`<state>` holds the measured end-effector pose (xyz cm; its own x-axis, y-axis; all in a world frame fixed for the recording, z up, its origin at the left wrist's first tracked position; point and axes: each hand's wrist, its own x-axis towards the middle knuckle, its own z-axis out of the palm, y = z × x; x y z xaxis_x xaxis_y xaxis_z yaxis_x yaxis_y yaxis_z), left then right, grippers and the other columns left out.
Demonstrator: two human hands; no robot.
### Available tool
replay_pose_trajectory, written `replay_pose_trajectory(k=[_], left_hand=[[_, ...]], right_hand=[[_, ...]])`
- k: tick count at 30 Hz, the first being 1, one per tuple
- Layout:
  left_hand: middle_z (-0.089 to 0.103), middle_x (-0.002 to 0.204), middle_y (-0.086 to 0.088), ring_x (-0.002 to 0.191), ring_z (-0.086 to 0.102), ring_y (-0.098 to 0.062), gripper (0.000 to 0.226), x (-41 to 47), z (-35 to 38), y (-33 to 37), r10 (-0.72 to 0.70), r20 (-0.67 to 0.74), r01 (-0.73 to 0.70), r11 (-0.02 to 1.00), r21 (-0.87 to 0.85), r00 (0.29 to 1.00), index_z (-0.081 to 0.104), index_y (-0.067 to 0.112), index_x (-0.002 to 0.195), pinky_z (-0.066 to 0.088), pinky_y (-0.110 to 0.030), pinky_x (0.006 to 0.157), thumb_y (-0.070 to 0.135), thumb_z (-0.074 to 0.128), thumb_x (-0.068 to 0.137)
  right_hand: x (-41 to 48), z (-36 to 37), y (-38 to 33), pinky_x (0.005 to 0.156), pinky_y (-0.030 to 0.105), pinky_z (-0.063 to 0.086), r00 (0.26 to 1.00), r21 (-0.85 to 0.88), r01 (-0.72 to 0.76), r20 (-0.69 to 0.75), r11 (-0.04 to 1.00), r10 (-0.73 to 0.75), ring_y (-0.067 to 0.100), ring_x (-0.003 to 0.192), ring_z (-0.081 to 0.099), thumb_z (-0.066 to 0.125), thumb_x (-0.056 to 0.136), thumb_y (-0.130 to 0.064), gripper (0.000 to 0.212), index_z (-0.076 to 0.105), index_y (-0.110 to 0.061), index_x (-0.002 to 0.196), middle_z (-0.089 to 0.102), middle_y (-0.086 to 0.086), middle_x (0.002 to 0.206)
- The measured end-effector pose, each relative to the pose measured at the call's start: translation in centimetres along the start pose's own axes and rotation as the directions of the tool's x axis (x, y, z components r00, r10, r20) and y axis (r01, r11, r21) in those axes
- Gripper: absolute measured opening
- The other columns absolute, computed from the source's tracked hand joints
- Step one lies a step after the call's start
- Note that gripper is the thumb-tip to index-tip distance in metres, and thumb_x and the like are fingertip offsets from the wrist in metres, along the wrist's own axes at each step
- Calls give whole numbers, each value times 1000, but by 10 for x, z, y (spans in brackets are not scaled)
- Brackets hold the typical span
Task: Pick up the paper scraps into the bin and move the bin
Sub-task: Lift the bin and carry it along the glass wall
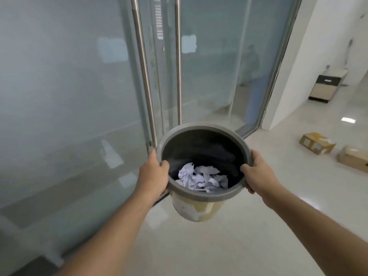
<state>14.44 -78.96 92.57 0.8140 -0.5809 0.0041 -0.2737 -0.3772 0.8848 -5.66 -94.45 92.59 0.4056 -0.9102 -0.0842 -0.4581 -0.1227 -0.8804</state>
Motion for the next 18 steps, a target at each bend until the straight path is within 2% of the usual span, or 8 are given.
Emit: replay_pose_trajectory(k=[1,3,7,12,15,18], left_hand=[[67,96,-12,68,68,-27,38,2,13,-22,-16,4,16,1000,3,1000,51,27,130,54,-30,38,18,44,94],[67,100,-12,66,66,-25,39,5,42,-72,-46,11,45,999,28,999,50,25,132,52,-24,36,17,43,94],[63,94,-11,56,58,-22,31,4,106,-189,-106,29,103,992,73,994,51,18,123,43,-22,32,16,43,94],[64,100,-9,61,63,-22,41,-7,188,-350,-170,88,160,981,109,982,46,23,136,48,-23,35,15,43,96],[65,104,-9,66,66,-23,41,-15,233,-442,-223,113,209,970,123,968,47,25,136,51,-26,38,16,44,96],[65,105,-9,69,67,-23,39,-22,273,-524,-232,126,214,966,143,965,47,27,135,51,-23,38,17,43,98]], right_hand=[[4,13,22,41,30,43,1000,-20,-18,8,1000,18,28,56,54,43,83,-7,45,46,-24,124,64,19,86],[11,42,71,42,31,44,998,-55,-55,12,997,56,28,57,54,43,84,-7,44,45,-23,125,63,19,88],[23,105,186,47,33,46,993,-119,-120,-4,986,120,30,59,57,42,84,-11,45,43,-25,126,64,18,94],[31,187,344,52,33,46,983,-194,-172,25,966,180,32,66,59,41,82,-13,50,39,-27,131,62,15,100],[32,232,436,57,38,51,976,-222,-194,56,956,211,35,71,62,42,84,-13,50,38,-27,132,63,16,99],[32,276,517,64,48,59,968,-231,-222,67,947,243,38,79,65,42,83,-13,49,38,-26,131,64,16,98]])
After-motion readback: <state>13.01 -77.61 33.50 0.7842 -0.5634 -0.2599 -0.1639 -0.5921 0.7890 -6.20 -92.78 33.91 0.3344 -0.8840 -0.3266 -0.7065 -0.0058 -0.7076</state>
